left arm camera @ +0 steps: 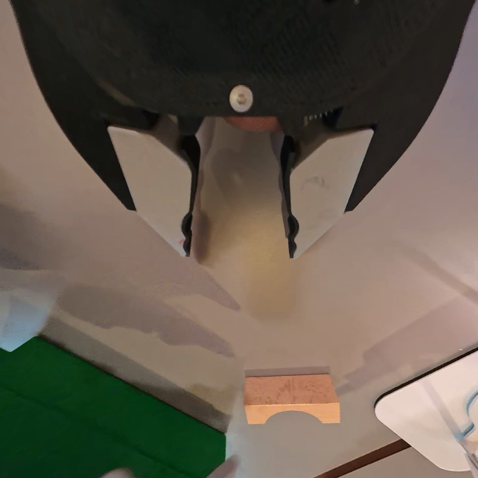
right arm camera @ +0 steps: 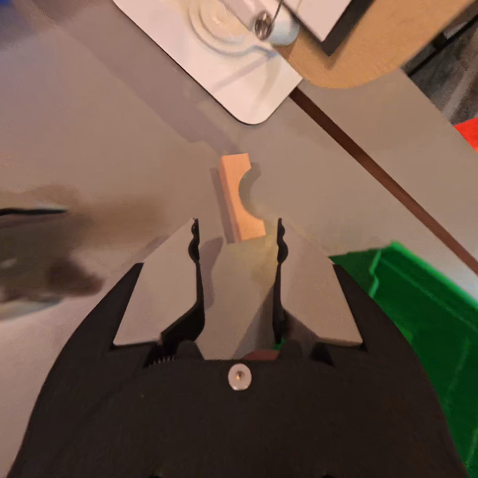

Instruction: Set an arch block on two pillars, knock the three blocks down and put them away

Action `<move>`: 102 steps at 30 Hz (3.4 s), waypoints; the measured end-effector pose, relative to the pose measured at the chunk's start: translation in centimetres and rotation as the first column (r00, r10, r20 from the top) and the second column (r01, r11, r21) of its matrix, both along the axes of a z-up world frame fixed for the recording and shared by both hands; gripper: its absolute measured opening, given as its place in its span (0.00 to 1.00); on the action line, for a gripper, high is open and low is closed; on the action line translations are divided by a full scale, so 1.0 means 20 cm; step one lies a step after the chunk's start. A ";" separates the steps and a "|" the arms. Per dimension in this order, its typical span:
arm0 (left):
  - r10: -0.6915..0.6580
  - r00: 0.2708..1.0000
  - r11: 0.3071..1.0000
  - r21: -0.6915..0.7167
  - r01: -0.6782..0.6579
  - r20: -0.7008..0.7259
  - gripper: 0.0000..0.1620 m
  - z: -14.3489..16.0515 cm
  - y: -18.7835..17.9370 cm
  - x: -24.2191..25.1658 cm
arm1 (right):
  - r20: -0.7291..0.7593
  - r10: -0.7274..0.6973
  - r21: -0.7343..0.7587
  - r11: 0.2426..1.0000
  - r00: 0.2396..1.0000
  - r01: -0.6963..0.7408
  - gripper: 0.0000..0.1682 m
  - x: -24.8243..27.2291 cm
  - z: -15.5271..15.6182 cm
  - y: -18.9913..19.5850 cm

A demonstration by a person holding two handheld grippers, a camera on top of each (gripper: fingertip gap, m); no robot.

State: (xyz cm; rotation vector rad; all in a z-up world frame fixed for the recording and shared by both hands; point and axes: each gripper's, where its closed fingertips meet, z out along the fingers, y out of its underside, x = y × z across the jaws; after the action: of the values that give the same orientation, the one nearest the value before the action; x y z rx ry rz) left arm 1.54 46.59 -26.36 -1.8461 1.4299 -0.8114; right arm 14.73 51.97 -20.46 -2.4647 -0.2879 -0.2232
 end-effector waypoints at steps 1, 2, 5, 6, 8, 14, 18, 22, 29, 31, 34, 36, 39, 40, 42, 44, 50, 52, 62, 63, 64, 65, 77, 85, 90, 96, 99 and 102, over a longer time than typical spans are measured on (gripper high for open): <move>0.004 1.000 1.000 0.004 -0.004 0.001 0.45 0.00 0.01 0.00 | 0.043 -0.002 -0.064 0.998 0.999 0.004 0.34 0.03 -0.09 0.07; 0.006 1.000 1.000 0.005 -0.006 0.000 0.45 0.00 0.01 -0.01 | 0.068 -0.005 -0.133 0.991 0.998 0.014 0.31 0.06 -0.18 0.12; 0.013 1.000 1.000 -0.011 -0.013 0.005 0.45 0.00 0.02 -0.01 | -0.003 0.006 -0.272 0.962 1.000 -0.006 0.07 0.05 -0.37 0.18; 0.009 1.000 1.000 -0.015 -0.009 0.005 0.45 0.01 0.02 -0.02 | -0.053 -0.003 -0.257 0.966 0.999 -0.011 0.04 0.02 -0.36 0.20; 0.006 1.000 1.000 -0.007 -0.006 0.007 0.45 0.01 0.02 -0.02 | -0.098 0.005 -0.245 0.969 0.995 -0.029 0.04 -0.02 -0.30 0.17; 0.006 0.999 0.992 0.123 0.000 -0.043 0.46 0.01 0.01 -0.03 | 0.039 -0.059 0.110 0.992 0.997 0.055 0.04 0.17 0.34 -0.27; 0.038 0.999 0.982 0.187 -0.039 0.008 0.47 0.15 -0.12 -0.12 | 0.051 -0.285 0.040 0.958 0.957 0.284 0.04 0.59 0.32 -0.71; 0.095 0.991 0.953 0.279 -0.118 0.092 0.51 0.38 -0.27 -0.42 | -0.082 -0.285 0.005 0.958 0.955 0.286 0.26 0.61 0.12 -0.86; 0.396 0.885 0.812 0.356 -0.462 0.245 0.49 0.69 -0.21 -1.29 | -0.389 -0.001 0.396 0.903 0.921 0.168 0.51 0.08 0.24 -1.15; 0.487 0.849 0.784 0.325 -0.529 0.208 0.50 0.63 -0.09 -1.40 | -0.375 -0.033 0.372 0.910 0.927 0.183 0.57 0.03 0.14 -1.18; 0.552 0.831 0.784 0.294 -0.546 0.071 0.54 0.43 0.11 -1.36 | -0.326 -0.098 0.329 0.921 0.940 0.210 0.55 0.01 0.00 -1.09; 0.567 0.824 0.789 0.298 -0.537 -0.017 0.39 0.29 0.23 -1.28 | -0.238 -0.147 0.270 0.939 0.960 0.211 0.34 0.04 -0.09 -1.02; 0.602 0.798 0.759 0.331 -0.561 -0.027 0.01 0.24 0.34 -1.25 | -0.068 -0.268 0.254 0.927 0.961 0.276 0.05 0.14 -0.11 -1.02; 0.612 0.790 0.750 0.331 -0.573 -0.020 0.01 0.25 0.34 -1.27 | -0.054 -0.278 0.247 0.927 0.959 0.282 0.04 0.12 -0.11 -1.04; 0.616 0.785 0.727 0.338 -0.598 0.063 0.01 0.34 0.29 -1.35 | -0.073 -0.250 0.258 0.930 0.965 0.261 0.04 -0.03 -0.11 -1.07; 0.611 0.774 0.702 0.340 -0.626 0.165 0.00 0.47 0.20 -1.45 | -0.054 -0.195 0.266 0.942 0.979 0.203 0.04 -0.27 -0.11 -1.08; 0.585 0.728 0.641 0.347 -0.685 0.357 0.00 0.97 -0.03 -1.77 | -0.168 0.012 0.290 0.956 0.986 0.037 0.09 -1.26 -0.09 -0.88; 0.557 0.699 0.641 0.303 -0.705 0.448 0.00 1.18 -0.10 -1.88 | -0.241 0.073 0.302 0.953 0.968 0.004 0.11 -1.58 -0.09 -0.78; 0.446 0.720 0.552 0.469 -0.689 0.532 0.00 1.89 -0.27 -1.96 | -0.310 0.312 0.449 0.881 0.898 -0.151 0.14 -2.54 0.25 -0.31; 0.423 0.727 0.560 0.475 -0.679 0.541 0.00 1.91 -0.30 -1.92 | -0.318 0.342 0.494 0.856 0.884 -0.154 0.14 -2.51 0.33 -0.36; 0.395 0.735 0.572 0.479 -0.666 0.551 0.00 1.92 -0.33 -1.86 | -0.331 0.373 0.531 0.833 0.867 -0.156 0.14 -2.44 0.39 -0.44; 0.363 0.745 0.589 0.483 -0.649 0.559 0.00 1.92 -0.37 -1.79 | -0.336 0.396 0.563 0.812 0.854 -0.155 0.14 -2.35 0.44 -0.53; -0.044 0.924 0.832 0.525 -0.176 0.380 0.01 0.98 -1.10 -0.23 | -0.334 -0.028 0.635 0.732 0.942 0.247 0.14 -0.32 0.56 -1.60; -0.054 0.988 0.922 0.386 -0.007 0.146 0.03 0.28 -1.31 0.44 | -0.402 -0.074 0.556 0.772 0.912 0.308 0.15 -0.18 0.36 -1.70; -0.119 0.935 0.986 0.149 0.072 0.333 0.33 0.53 -1.32 0.08 | -0.391 0.012 0.520 0.828 0.920 0.210 0.19 -0.36 0.32 -1.67; 0.106 0.984 0.958 0.252 -0.141 0.145 0.46 0.44 -0.73 -0.77 | -0.339 0.070 0.385 0.920 0.938 0.070 0.13 -0.73 0.07 -1.37; 0.280 0.959 0.925 0.258 -0.281 0.039 0.49 0.29 -0.44 -1.15 | -0.356 -0.077 0.280 0.942 0.931 0.185 0.13 -0.55 -0.12 -1.36; 0.432 0.902 0.866 0.286 -0.411 -0.012 0.50 0.20 -0.20 -1.49 | -0.333 -0.135 0.289 0.928 0.933 0.237 0.00 -0.27 -0.17 -1.48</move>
State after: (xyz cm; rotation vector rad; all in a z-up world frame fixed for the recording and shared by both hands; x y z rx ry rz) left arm -28.24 42.62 -22.38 -1.8823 1.0549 -0.3062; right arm 9.35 22.41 -23.85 -2.1540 0.1163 0.0361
